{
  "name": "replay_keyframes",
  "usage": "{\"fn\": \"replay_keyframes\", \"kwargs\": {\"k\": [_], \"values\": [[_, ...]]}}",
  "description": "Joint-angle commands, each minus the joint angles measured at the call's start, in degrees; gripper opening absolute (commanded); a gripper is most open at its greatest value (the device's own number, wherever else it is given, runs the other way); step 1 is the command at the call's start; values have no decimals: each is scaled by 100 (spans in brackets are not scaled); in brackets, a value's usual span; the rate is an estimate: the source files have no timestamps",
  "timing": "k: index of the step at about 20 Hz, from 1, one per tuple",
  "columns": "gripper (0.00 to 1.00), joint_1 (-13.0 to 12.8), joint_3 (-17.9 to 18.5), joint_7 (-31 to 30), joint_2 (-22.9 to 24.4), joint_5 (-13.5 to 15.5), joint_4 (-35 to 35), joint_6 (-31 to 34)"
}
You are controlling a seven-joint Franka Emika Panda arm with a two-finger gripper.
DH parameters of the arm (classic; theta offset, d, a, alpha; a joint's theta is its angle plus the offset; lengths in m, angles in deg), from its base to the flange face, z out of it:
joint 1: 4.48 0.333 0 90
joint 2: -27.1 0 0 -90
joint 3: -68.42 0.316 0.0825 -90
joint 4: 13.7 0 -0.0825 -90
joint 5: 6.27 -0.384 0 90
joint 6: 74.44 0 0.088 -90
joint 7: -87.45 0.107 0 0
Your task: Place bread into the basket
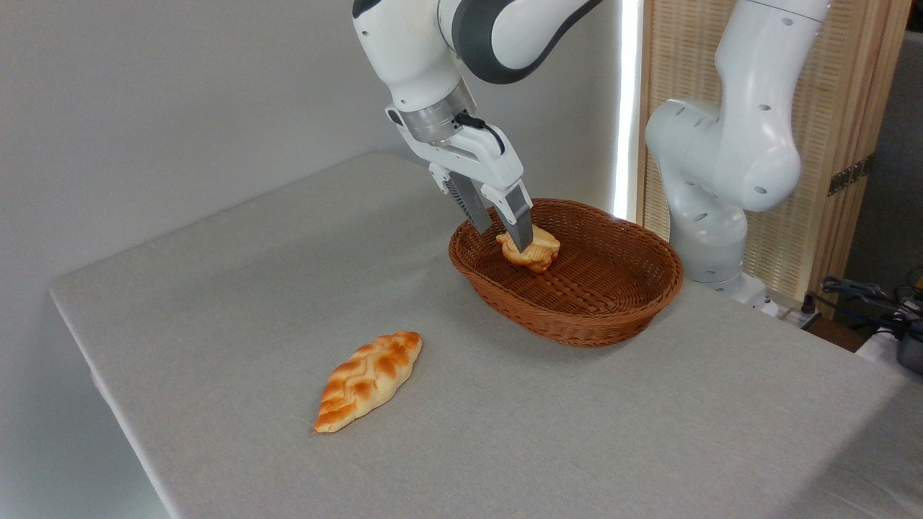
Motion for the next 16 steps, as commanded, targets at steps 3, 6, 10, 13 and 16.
{"fn": "replay_keyframes", "kwargs": {"k": [3,6,10,13,16], "values": [[100,-15,17,-37,-10,-71,-573,-484],[100,3,44,102,-19,-412,-662,-1107],[100,65,236,138,-369,-545,-1065,-1540],[100,73,430,138,-852,-537,-1679,-1549],[100,73,641,138,-1450,-537,-2461,-1514]]}}
